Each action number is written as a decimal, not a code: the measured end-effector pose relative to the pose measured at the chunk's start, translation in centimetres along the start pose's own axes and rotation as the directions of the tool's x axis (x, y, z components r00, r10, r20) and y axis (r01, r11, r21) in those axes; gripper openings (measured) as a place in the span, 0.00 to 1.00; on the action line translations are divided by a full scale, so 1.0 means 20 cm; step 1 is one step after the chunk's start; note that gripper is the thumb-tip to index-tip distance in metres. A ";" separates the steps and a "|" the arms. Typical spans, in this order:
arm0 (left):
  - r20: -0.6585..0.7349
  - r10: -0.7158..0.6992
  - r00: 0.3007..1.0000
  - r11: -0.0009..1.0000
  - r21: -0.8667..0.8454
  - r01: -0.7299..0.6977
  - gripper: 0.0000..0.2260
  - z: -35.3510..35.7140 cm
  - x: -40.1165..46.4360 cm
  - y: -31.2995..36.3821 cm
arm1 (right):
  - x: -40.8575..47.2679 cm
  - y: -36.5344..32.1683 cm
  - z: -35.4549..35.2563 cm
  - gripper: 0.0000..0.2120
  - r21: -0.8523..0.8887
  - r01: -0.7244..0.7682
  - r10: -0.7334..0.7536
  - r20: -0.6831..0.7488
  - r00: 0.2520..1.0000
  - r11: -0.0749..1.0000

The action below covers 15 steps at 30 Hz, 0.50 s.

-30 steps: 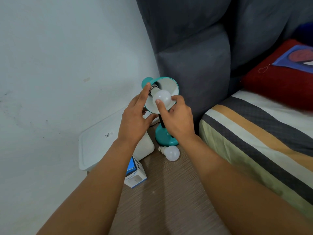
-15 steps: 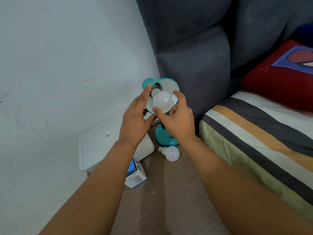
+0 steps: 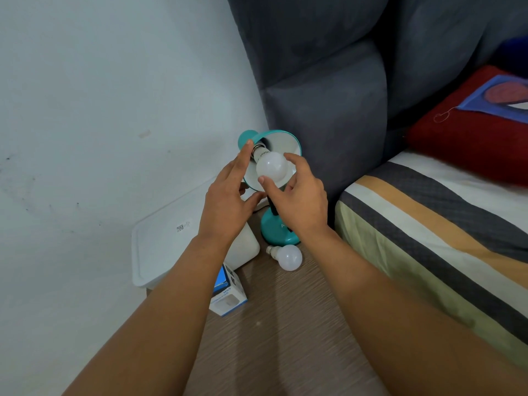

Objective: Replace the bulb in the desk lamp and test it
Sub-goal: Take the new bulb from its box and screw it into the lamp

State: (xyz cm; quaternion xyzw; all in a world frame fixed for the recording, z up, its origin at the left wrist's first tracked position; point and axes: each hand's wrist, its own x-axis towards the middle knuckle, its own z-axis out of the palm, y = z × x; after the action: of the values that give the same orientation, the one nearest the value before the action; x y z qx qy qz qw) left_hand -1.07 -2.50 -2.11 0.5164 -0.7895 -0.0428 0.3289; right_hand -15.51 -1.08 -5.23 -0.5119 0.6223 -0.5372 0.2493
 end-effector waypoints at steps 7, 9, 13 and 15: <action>0.002 -0.009 1.000 1.000 0.007 0.009 0.44 0.01 0.00 0.00 | 0.00 -0.02 -0.01 0.40 0.044 -0.088 0.086 0.026 0.996 0.995; 0.002 -0.006 1.000 1.000 0.006 0.006 0.44 0.00 -0.01 0.00 | -0.01 0.00 0.00 0.37 0.024 -0.018 0.017 0.037 0.999 1.000; 0.004 -0.005 1.000 1.000 0.005 0.005 0.44 -0.01 -0.01 0.01 | 0.01 -0.03 0.00 0.30 0.046 -0.094 0.093 0.032 0.995 0.994; 0.005 -0.003 1.000 1.000 0.013 0.003 0.44 -0.01 -0.01 0.01 | 0.01 -0.04 0.00 0.33 0.053 -0.160 0.157 0.058 0.986 0.986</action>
State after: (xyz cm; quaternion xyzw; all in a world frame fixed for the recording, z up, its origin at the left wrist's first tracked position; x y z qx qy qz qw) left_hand -1.04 -2.09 -1.95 0.5197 -0.7898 -0.0396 0.3232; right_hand -15.27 -1.19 -4.42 -0.4677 0.6385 -0.5193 0.3224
